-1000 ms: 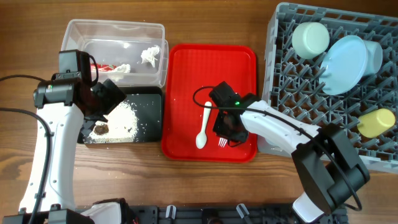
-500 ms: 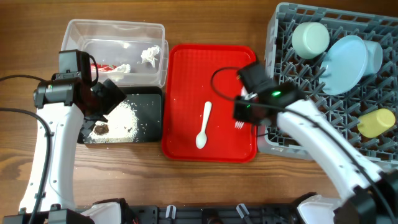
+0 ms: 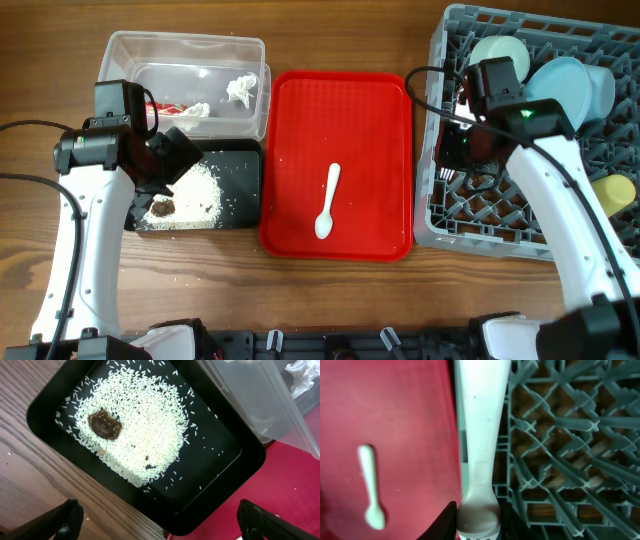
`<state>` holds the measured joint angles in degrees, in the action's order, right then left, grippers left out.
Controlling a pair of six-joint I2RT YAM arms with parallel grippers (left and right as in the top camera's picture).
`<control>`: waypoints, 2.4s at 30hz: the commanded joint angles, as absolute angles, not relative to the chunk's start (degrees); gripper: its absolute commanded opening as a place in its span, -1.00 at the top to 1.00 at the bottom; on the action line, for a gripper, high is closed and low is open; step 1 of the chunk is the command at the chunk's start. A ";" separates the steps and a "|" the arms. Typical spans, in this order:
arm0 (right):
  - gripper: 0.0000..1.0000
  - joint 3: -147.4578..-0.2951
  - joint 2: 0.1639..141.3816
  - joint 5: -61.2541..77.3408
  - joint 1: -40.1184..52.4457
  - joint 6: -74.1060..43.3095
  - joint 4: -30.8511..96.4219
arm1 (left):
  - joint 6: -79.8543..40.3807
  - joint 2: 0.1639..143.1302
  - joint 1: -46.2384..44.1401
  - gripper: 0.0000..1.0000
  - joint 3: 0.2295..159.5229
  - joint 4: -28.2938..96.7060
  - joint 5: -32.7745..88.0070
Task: Sort waste into correct bins and load items into the dishwasher rack
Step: 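Carry the fork with the right gripper to the rack's near-left edge, then lower the fork upright into the rack slot and open the right gripper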
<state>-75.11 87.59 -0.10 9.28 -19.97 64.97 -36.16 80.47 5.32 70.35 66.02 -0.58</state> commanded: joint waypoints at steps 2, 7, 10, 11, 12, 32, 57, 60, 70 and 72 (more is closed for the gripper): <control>0.70 -75.26 94.37 -3.51 9.30 -18.94 65.78 | -36.47 80.40 5.63 -1.00 70.37 66.13 -0.47; 0.71 -75.26 99.22 -4.75 9.30 -19.81 66.32 | -36.47 80.40 5.63 -1.00 70.37 66.32 -0.49; 0.68 -75.26 100.14 -4.75 9.30 -19.94 66.28 | -36.47 80.40 5.63 -0.99 70.37 66.32 -0.49; 0.63 -75.26 100.18 -4.75 9.30 -19.88 66.30 | -36.47 80.40 5.63 -1.00 70.37 66.32 -0.49; 0.53 -75.26 100.09 -4.73 9.30 -19.84 66.59 | -36.47 80.40 5.63 -1.00 70.37 66.32 -0.49; 0.91 -75.42 90.19 9.74 9.52 -13.78 59.88 | -36.47 80.40 5.63 -0.99 70.37 66.30 -0.49; 0.91 -75.37 98.83 6.57 11.18 -15.70 66.46 | -36.47 80.40 5.63 -1.00 70.37 66.30 -0.49; 0.91 -75.37 98.80 3.73 11.18 -17.23 68.27 | -36.47 80.40 5.63 -1.00 70.37 66.30 -0.49; 0.91 -75.37 98.80 2.28 11.18 -18.24 70.46 | -36.47 80.40 5.63 -1.00 70.37 66.32 -0.49; 0.91 -75.37 98.80 2.28 11.18 -18.20 70.76 | -36.47 80.40 5.63 -1.00 70.37 66.30 -0.49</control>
